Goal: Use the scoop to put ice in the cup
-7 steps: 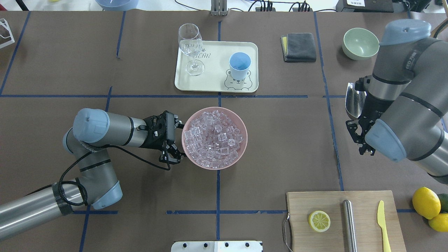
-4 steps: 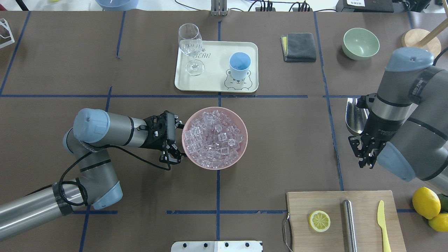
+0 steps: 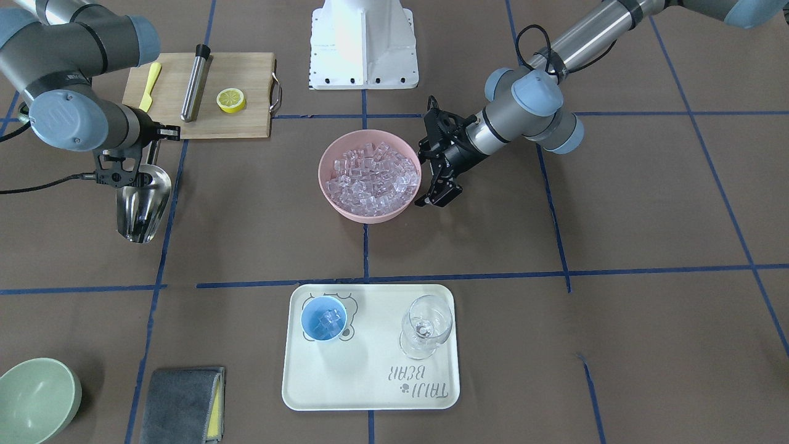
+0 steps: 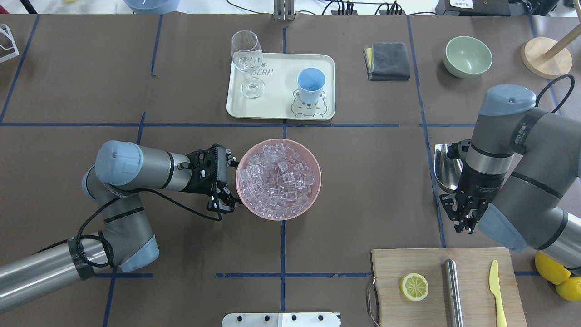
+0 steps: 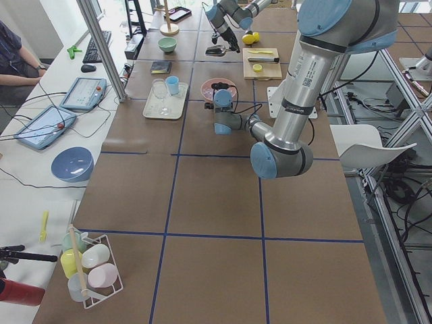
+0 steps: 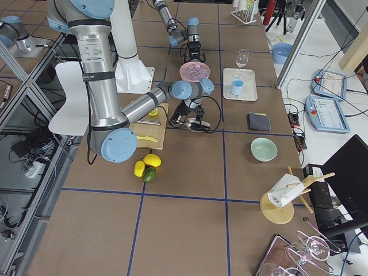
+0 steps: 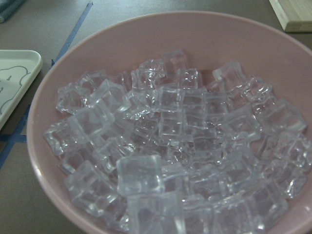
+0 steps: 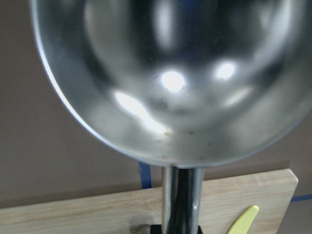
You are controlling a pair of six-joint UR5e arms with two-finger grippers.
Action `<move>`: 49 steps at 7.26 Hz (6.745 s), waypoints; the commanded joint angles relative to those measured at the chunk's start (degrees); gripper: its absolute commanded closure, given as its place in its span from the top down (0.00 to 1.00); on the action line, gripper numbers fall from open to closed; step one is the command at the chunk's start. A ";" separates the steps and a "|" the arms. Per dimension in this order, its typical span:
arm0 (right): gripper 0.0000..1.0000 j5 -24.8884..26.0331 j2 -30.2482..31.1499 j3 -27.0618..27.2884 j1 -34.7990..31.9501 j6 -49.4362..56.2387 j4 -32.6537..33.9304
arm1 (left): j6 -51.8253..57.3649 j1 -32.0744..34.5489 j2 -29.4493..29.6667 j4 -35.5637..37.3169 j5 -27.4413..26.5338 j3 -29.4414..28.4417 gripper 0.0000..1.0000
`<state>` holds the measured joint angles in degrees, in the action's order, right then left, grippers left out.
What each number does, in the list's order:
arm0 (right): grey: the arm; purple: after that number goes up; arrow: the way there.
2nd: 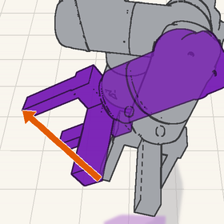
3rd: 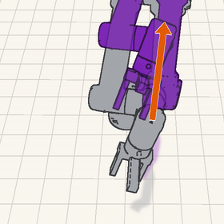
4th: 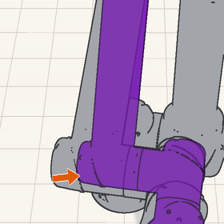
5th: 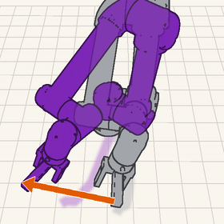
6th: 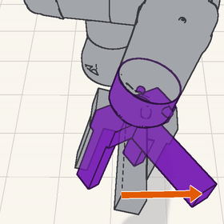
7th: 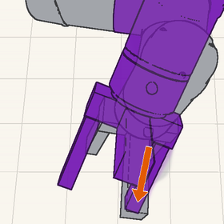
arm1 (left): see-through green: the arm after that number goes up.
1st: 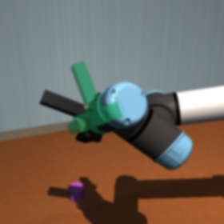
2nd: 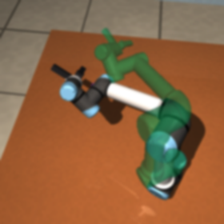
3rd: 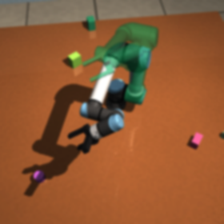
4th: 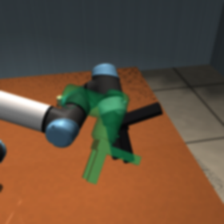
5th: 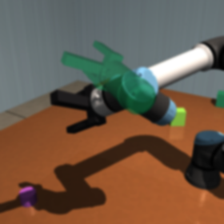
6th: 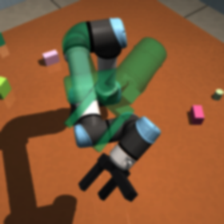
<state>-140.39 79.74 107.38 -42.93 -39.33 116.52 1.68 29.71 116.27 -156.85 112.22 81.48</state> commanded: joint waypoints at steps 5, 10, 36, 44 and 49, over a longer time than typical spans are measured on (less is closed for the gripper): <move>0.08 0.03 0.86 -2.44 0.56 0.39 -3.23 | 0.07 0.00 -0.08 0.14 -0.07 0.00 1.00; 1.00 0.81 -0.55 0.44 -2.14 0.13 -3.32 | 0.25 0.00 -0.08 -0.03 0.02 0.00 1.00; 1.00 9.08 7.54 -18.96 -47.87 43.64 -25.11 | 13.38 62.93 -19.41 69.80 21.70 5.44 1.00; 1.00 8.90 7.89 -17.38 -47.78 43.64 -25.20 | 5.61 63.28 -22.05 69.49 24.54 10.63 1.00; 1.00 8.55 7.98 -17.12 -47.78 43.55 -25.29 | 5.96 63.28 -22.05 69.57 24.45 10.81 1.00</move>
<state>-131.70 87.70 90.25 -90.70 4.23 91.30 7.64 93.02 94.22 -87.34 136.61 92.22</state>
